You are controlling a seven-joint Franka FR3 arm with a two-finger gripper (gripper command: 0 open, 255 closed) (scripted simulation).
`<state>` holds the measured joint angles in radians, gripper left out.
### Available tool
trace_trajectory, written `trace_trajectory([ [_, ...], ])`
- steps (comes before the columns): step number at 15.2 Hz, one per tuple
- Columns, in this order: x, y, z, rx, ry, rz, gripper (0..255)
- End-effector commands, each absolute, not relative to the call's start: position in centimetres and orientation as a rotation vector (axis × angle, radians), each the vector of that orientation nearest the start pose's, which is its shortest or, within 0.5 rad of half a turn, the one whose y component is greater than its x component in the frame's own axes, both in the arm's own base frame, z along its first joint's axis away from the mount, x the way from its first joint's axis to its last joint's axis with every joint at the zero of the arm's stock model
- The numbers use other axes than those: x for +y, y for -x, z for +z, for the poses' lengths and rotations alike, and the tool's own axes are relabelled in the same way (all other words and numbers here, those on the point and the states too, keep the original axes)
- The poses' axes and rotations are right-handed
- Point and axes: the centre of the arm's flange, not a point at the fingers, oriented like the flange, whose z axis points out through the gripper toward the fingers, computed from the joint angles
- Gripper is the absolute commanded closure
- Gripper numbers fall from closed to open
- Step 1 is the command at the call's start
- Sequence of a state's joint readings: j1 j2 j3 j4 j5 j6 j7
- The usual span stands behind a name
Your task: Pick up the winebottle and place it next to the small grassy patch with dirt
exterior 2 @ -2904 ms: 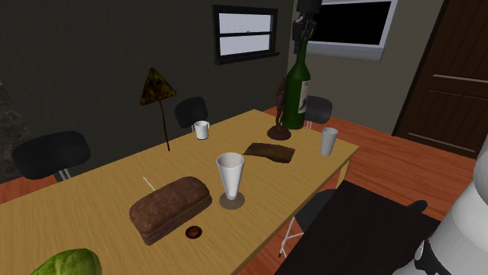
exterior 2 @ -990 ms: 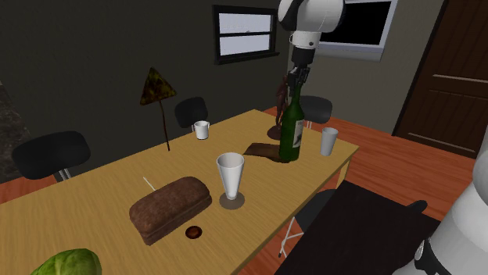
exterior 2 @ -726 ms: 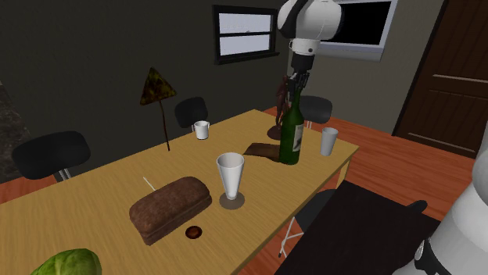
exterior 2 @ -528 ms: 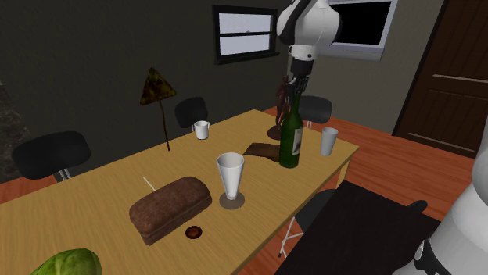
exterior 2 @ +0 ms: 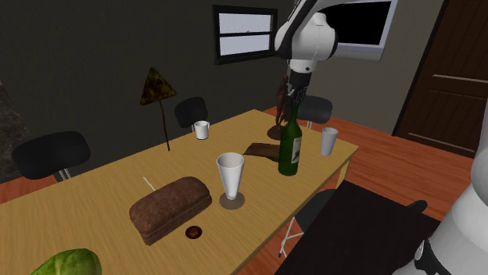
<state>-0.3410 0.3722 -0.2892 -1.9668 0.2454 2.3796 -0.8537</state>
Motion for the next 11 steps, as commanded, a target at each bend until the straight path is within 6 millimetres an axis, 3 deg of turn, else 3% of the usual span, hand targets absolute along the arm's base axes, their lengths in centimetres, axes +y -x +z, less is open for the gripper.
trace_trajectory([
  [1,-35.8,-50.6,28.5,-0.113,3.126,-0.149,255],
  [11,-35.8,-50.6,23.2,-0.113,3.126,-0.149,255],
])
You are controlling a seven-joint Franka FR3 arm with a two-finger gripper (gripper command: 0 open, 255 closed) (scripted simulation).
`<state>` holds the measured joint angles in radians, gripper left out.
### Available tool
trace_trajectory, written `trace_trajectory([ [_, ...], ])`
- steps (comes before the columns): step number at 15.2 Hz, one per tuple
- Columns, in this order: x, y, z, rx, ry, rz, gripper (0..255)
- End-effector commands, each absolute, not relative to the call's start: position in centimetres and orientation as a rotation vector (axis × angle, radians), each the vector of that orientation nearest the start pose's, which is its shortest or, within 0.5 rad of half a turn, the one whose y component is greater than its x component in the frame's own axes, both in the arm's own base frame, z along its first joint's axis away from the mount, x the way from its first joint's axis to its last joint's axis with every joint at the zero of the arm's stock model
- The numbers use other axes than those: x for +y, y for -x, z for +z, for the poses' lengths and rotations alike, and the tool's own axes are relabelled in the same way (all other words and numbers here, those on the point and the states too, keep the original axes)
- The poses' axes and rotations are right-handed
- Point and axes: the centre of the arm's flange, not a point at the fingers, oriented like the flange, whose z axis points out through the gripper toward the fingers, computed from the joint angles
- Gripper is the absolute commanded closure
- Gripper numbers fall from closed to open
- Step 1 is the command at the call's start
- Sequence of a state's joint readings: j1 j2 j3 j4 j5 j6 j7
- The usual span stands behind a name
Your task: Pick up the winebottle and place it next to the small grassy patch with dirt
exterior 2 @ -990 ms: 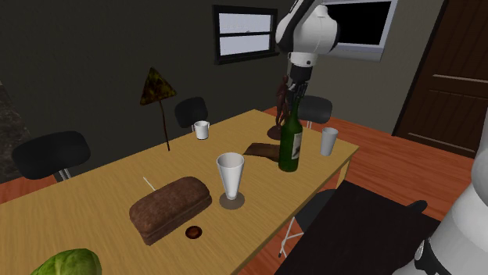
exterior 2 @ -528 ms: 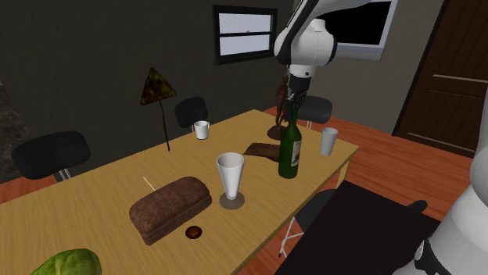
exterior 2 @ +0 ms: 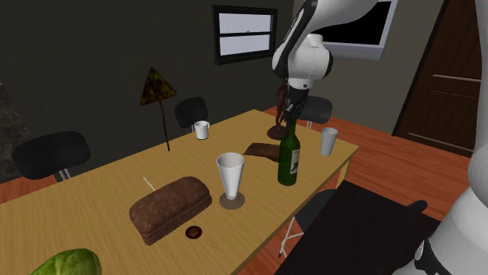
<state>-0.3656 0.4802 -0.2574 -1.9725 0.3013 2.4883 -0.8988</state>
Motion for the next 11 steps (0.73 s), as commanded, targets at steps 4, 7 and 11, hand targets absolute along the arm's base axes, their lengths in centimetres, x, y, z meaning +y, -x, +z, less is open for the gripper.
trace_trajectory([
  [4,-35.77,-50.63,22.68,-0.113,3.126,-0.149,255],
  [7,-35.77,-50.63,22.68,-0.113,3.126,-0.149,255],
  [11,-35.76,-50.63,22.67,-0.113,3.126,-0.149,0],
])
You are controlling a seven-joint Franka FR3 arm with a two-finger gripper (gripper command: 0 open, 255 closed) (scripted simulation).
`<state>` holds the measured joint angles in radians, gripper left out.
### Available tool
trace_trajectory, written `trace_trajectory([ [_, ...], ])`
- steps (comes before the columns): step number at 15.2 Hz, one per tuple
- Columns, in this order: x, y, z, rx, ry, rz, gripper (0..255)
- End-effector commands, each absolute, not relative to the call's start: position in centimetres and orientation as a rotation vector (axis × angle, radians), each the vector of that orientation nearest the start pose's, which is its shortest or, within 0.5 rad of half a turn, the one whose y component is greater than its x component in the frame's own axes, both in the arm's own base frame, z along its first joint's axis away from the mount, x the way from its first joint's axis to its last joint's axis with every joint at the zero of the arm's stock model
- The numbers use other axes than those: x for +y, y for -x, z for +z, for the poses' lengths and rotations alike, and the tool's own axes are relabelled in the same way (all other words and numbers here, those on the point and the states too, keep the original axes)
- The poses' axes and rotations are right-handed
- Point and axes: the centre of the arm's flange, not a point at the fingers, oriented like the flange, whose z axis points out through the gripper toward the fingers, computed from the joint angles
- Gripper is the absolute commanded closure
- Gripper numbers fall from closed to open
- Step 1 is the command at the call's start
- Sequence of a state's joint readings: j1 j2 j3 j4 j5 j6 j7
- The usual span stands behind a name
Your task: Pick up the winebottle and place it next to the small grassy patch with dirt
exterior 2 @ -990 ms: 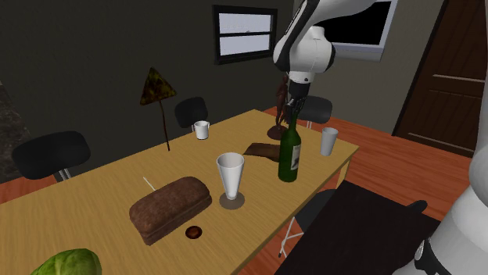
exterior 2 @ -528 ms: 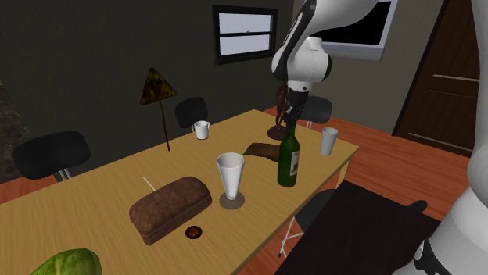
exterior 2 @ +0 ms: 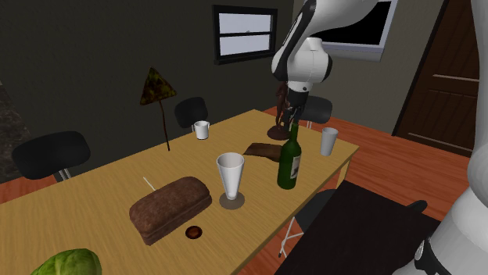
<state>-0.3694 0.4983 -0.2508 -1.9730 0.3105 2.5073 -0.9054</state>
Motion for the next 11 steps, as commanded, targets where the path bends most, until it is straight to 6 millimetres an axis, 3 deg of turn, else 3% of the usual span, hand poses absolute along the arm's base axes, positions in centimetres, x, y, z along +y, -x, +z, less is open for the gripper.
trace_trajectory([
  [1,-35.8,-50.6,22.7,-0.113,3.126,-0.149,0],
  [3,-35.8,-50.6,22.7,-0.113,3.126,-0.149,0],
  [7,-35.8,-50.2,27.7,-0.113,3.126,-0.149,0],
  [11,-35.8,-50.2,27.7,-0.113,3.126,-0.149,0],
])
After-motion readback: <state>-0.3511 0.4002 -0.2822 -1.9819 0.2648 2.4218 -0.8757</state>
